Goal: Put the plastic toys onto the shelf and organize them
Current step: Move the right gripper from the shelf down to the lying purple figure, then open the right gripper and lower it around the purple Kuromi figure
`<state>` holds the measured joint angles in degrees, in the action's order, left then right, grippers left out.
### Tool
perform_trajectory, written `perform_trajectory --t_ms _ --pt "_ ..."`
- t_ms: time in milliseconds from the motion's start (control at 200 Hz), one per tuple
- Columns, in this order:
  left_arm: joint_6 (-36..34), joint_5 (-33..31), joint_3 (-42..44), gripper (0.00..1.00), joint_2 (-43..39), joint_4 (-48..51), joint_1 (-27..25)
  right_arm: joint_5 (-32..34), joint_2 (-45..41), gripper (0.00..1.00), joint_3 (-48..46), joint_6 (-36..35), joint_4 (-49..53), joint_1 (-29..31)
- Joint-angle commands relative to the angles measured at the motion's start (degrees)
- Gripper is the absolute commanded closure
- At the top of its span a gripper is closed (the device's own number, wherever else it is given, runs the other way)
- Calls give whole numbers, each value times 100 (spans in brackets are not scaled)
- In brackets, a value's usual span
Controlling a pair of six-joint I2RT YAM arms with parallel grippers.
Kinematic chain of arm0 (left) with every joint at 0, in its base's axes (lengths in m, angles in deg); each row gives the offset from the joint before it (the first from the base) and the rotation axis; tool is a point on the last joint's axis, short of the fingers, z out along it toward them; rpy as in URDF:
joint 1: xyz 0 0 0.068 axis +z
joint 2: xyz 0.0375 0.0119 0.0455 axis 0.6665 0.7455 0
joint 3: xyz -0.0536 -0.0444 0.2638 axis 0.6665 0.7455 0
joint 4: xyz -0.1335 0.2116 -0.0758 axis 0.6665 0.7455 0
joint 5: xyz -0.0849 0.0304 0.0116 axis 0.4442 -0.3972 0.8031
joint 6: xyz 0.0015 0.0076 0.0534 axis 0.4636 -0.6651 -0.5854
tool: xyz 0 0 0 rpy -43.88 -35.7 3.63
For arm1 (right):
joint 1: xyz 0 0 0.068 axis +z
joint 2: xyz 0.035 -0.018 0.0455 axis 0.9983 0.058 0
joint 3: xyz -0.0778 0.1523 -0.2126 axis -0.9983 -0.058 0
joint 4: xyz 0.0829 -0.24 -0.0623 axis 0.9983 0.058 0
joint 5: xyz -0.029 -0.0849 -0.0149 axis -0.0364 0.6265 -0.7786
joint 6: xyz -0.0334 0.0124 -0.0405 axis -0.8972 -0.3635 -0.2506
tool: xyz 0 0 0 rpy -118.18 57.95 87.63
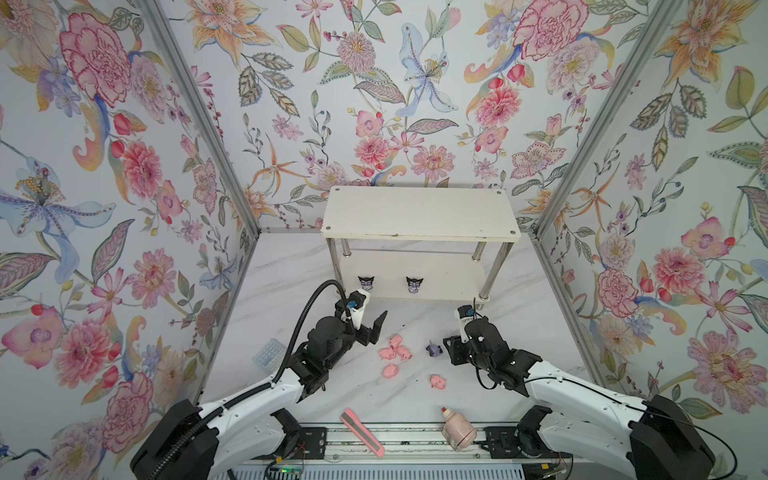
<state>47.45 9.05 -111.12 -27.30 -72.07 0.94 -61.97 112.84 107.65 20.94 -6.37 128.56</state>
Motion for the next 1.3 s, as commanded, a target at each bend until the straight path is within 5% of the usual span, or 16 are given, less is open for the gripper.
perform_trajectory --t_ms 0,190,405,751,1146,1291 --pt "57 62 -189 11 75 -150 45 -293 -10 55 282 525 730 82" --pt "83 84 -193 12 119 -184 34 -386 808 37 728 124 770 483" --pt "34 -73 -63 11 -108 17 53 -220 1797 35 1333 -659 1040 592" --pt "-39 -255 130 11 -381 40 94 -56 2342 60 1632 -1741 1313 595" --pt "36 -164 168 11 -306 -27 105 -407 2174 70 1878 -2494 1418 571" --pt "79 -189 275 11 -341 -145 114 257 1627 72 1859 -2870 1290 551"
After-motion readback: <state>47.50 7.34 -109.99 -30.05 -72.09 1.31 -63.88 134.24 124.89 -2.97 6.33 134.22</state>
